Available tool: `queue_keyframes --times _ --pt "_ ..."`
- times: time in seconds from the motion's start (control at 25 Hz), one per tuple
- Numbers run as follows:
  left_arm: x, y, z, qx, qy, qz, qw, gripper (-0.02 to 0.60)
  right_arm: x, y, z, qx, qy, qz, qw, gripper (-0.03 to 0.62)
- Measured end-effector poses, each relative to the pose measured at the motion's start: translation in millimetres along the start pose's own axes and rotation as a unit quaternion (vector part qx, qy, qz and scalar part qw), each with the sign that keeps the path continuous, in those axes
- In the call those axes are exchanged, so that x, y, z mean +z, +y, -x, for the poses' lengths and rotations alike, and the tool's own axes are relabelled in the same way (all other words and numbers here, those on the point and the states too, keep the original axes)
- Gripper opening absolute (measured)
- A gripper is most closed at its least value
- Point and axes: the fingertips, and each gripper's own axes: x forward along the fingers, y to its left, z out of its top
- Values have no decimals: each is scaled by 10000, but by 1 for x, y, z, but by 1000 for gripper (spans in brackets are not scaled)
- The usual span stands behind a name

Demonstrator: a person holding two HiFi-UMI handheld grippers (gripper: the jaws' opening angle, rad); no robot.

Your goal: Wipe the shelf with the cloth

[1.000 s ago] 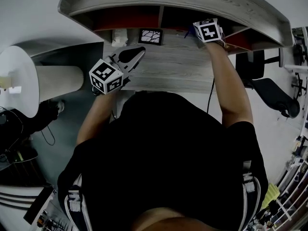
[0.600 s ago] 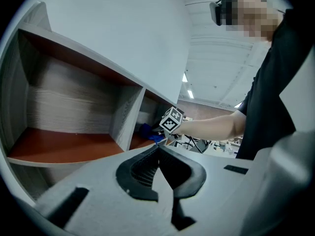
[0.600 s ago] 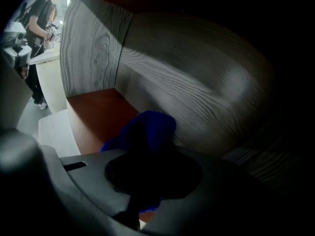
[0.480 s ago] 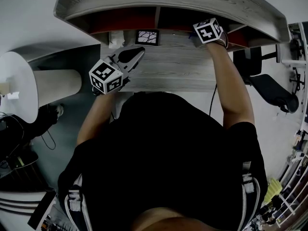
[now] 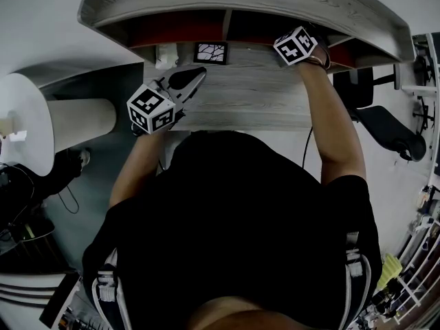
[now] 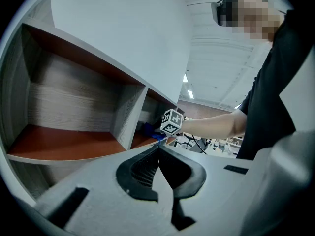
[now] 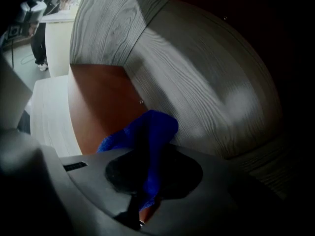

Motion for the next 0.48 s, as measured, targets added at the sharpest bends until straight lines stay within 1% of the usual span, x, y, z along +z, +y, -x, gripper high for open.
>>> queue_keyframes --times 0.28,0.48 --pt "0 -7 -1 -78 40 -29 10000 17 -9 -3 4 -282 222 447 9984 41" --pt "5 -11 1 -94 14 -82 9999 17 -10 -3 5 -305 263 452 9982 41"
